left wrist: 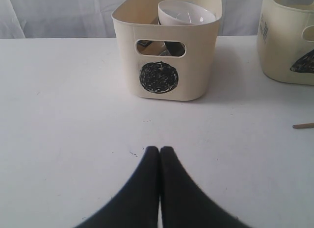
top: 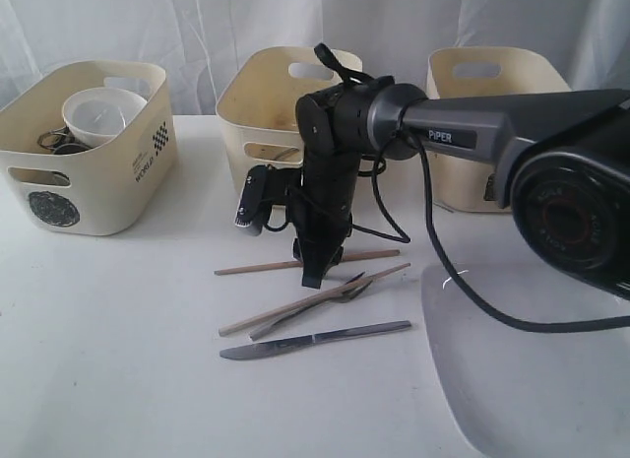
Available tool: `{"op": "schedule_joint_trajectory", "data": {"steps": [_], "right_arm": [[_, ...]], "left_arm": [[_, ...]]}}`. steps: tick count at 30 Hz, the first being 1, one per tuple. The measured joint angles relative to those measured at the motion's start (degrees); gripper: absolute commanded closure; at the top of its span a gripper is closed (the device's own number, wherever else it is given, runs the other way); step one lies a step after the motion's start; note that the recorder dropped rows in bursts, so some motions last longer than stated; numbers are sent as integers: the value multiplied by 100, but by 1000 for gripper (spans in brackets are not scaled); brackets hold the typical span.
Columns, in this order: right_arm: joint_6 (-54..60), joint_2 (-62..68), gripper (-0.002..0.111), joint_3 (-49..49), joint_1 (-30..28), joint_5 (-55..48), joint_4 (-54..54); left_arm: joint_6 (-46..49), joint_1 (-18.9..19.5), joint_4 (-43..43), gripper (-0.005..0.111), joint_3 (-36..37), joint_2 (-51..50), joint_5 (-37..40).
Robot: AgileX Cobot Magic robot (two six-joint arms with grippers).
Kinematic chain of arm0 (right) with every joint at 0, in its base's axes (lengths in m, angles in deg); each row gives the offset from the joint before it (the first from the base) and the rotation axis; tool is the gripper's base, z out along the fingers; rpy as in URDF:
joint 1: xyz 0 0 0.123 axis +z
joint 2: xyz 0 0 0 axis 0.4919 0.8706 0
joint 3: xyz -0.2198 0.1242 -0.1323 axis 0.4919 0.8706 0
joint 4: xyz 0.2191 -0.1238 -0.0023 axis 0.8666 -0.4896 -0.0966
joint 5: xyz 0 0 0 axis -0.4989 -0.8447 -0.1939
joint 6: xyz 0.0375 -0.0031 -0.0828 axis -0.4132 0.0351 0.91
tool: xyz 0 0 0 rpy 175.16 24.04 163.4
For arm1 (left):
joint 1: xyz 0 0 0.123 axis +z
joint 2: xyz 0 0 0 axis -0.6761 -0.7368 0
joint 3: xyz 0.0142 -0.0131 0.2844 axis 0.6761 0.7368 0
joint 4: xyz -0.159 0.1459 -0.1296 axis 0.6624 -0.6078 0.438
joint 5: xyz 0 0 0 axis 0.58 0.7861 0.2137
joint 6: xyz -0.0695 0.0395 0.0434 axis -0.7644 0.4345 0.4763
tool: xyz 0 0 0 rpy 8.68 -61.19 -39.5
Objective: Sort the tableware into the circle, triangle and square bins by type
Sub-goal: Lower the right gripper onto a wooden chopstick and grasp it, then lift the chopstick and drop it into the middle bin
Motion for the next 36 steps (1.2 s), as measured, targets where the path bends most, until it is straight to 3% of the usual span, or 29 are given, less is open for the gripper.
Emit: {"op": "schedule_joint_trajectory", "data": {"steps": [8,13,22,27,36], "right_arm": [[10,142,77,-198,0,-37,92],[-10,170,108,-233,0,-345,395],[-1177,160,108,-233,0,-206,848],[-2121,-324,108,-185,-76,987,900],[-2305,-1268,108,-185,-222,1956,1243]], "left_arm": [[0,0,0,107,0,0,0],[0,0,0,107,0,0,0],[0,0,0,107,0,0,0],[0,0,0,107,0,0,0],[0,0,0,107,0,0,0]]}}
